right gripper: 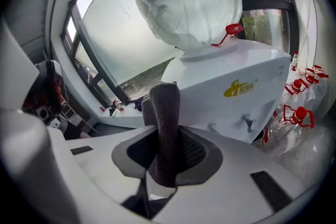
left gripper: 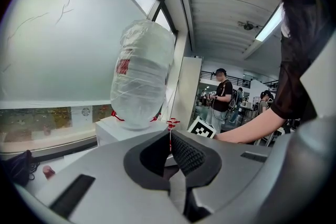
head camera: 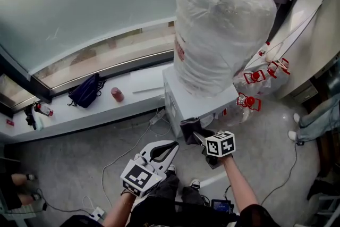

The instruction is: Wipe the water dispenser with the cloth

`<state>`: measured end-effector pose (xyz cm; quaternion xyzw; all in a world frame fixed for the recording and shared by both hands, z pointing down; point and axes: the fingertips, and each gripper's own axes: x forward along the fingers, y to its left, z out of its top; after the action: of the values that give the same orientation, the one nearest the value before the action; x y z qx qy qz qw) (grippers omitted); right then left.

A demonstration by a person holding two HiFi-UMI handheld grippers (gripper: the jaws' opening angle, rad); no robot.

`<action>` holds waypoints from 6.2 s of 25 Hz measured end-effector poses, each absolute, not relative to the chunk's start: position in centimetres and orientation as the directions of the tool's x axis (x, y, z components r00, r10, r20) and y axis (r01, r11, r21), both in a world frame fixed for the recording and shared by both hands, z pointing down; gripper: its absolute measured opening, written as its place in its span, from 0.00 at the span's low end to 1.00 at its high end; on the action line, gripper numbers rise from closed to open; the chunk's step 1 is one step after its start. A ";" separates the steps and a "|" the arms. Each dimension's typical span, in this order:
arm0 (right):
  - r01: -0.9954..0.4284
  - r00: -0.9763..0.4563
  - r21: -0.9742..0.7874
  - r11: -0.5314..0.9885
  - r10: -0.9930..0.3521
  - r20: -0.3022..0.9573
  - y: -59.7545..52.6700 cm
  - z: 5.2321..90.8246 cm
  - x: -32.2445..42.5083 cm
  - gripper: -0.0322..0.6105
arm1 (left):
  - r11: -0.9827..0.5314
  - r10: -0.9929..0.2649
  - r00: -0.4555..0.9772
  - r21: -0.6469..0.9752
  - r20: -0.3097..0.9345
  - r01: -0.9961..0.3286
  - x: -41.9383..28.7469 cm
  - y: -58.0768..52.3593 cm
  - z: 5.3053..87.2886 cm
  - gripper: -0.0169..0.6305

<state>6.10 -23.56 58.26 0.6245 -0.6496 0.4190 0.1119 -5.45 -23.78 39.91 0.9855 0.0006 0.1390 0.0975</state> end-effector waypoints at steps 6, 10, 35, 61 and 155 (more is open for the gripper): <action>-0.912 -0.174 -0.385 -0.142 -0.716 0.676 -24.0 60.2 8.2 0.21 | -0.981 -0.001 0.961 0.184 0.276 -0.054 -4.6 -22.5 40.3 0.06; -0.925 -0.141 -0.353 -0.145 -0.730 0.669 -23.6 60.2 11.4 0.21 | -0.980 -0.016 0.963 0.187 0.269 -0.069 -3.2 -21.2 41.0 0.06; -0.827 0.212 -0.305 -0.473 -0.764 0.609 -14.6 59.0 34.9 0.21 | -0.977 -0.070 0.949 0.170 0.306 -0.127 2.7 -14.8 43.1 0.06; -0.950 -0.167 -0.309 -0.045 -0.763 0.625 -18.5 73.8 12.1 0.21 | -0.996 0.031 0.917 0.090 0.397 -0.006 6.8 -16.8 48.2 0.06; -0.721 0.248 -0.375 -0.582 -0.723 0.645 -13.1 91.3 31.8 0.21 | -0.991 0.077 0.858 0.133 0.507 0.010 8.7 -13.1 65.3 0.06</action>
<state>31.80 -13.14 91.27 0.7898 -0.4569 0.4091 -0.0010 8.72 -13.10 65.27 0.9619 0.0227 0.2651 0.0626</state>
